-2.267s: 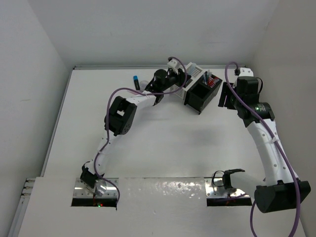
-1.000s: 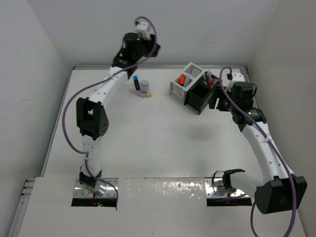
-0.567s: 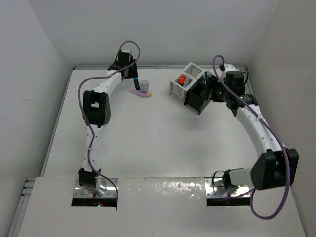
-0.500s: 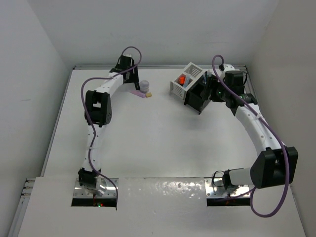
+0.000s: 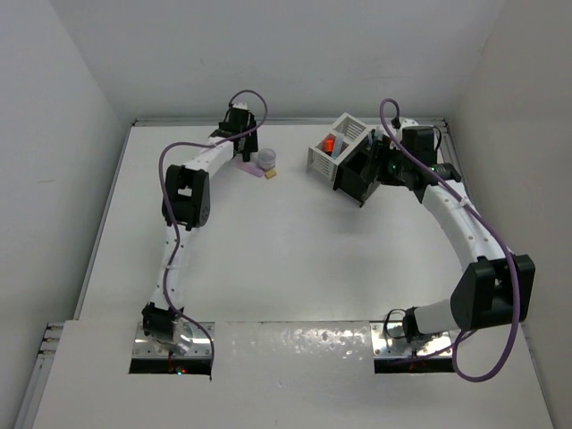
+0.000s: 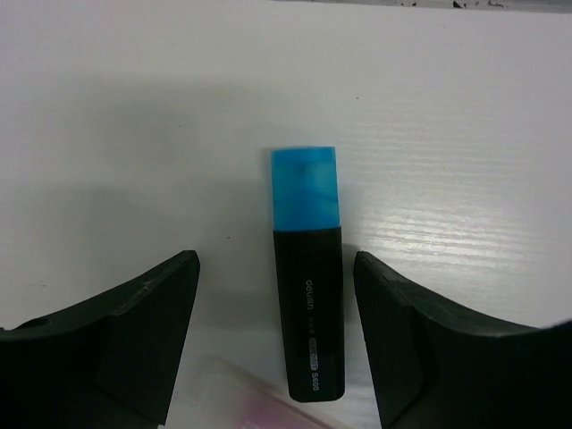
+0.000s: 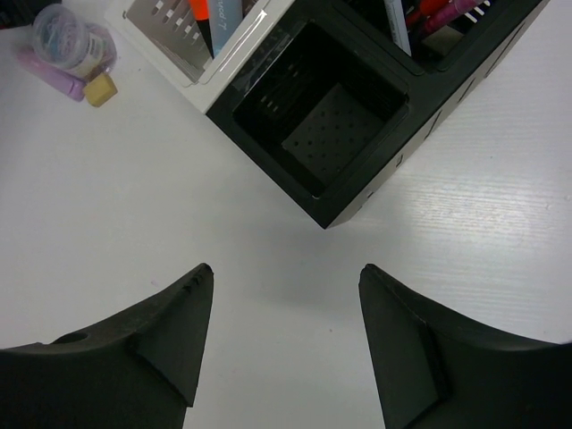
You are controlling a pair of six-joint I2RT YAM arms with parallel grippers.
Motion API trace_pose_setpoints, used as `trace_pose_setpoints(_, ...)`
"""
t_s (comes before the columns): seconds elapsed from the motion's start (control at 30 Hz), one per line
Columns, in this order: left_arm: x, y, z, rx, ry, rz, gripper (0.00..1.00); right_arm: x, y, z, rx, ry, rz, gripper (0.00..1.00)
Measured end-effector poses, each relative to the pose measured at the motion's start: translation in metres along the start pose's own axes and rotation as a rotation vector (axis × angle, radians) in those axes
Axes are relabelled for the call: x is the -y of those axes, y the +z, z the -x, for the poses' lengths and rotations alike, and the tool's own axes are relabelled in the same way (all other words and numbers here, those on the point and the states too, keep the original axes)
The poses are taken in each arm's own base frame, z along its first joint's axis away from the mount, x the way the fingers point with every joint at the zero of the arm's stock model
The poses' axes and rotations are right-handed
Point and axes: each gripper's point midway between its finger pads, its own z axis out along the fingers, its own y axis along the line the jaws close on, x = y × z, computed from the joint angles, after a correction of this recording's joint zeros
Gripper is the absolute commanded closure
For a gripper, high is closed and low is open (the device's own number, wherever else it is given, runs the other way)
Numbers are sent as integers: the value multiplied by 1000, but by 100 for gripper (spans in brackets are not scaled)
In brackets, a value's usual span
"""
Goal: Sort the stationery into containers
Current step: Pick up the pen from the center of the board, then place the pen in the storage box.
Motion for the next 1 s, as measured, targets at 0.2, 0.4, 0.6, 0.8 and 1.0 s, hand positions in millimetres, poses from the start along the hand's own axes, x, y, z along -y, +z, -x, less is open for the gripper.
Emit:
trace_pose_setpoints(0.2, 2, 9, 9, 42, -10, 6, 88, 2, -2, -2, -15, 1, -11, 35)
trace_pose_setpoints(0.4, 3, 11, 13, 50, -5, -35, 100, 2, -4, 4, -3, 0, -19, 35)
trace_pose_setpoints(0.6, 23, -10, 53, 155, 82, -180, 100, 2, -7, 4, 26, 6, -19, 35)
trace_pose_setpoints(0.8, 108, -139, 170, 569, 185, -479, 100, 5, -16, -6, 53, 16, -20, 35)
trace_pose_setpoints(1.0, 253, -293, 193, 855, 200, -961, 100, 5, -21, -8, 55, 15, -23, 35)
